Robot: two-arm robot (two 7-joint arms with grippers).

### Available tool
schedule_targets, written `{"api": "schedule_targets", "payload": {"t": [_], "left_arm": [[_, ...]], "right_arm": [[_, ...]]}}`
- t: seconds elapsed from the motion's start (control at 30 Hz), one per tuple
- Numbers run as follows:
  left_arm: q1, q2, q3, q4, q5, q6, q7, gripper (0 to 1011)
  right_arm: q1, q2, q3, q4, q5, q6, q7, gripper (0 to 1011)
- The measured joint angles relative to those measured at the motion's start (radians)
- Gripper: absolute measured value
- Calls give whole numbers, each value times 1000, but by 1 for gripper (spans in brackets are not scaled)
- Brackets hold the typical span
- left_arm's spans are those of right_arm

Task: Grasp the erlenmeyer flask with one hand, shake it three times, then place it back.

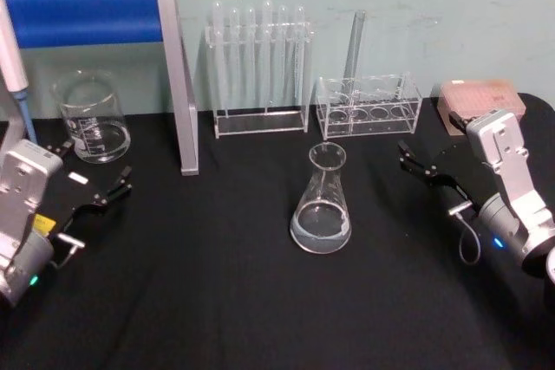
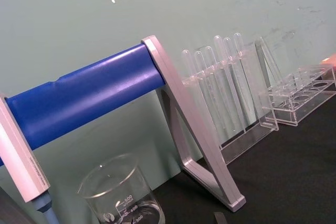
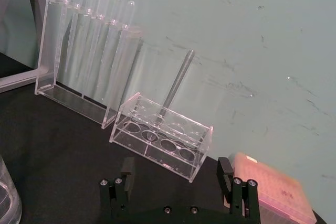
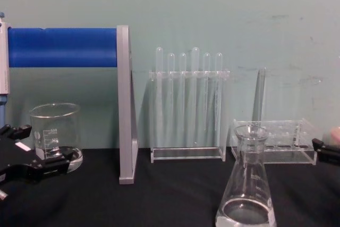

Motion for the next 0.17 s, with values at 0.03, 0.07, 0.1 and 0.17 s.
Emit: {"api": "schedule_targets", "payload": {"t": [0.03, 0.07, 0.1, 0.17], "left_arm": [[0, 0, 0, 0, 0, 0, 0, 1001], [0, 0, 0, 0, 0, 0, 0, 1001], [0, 0, 0, 0, 0, 0, 0, 1001], [0, 0, 0, 0, 0, 0, 0, 1001]], "right_arm": [[0, 0, 0, 0, 0, 0, 0, 1003], [0, 0, 0, 0, 0, 0, 0, 1003], [0, 0, 0, 0, 0, 0, 0, 1002], [0, 0, 0, 0, 0, 0, 0, 1002]]}}
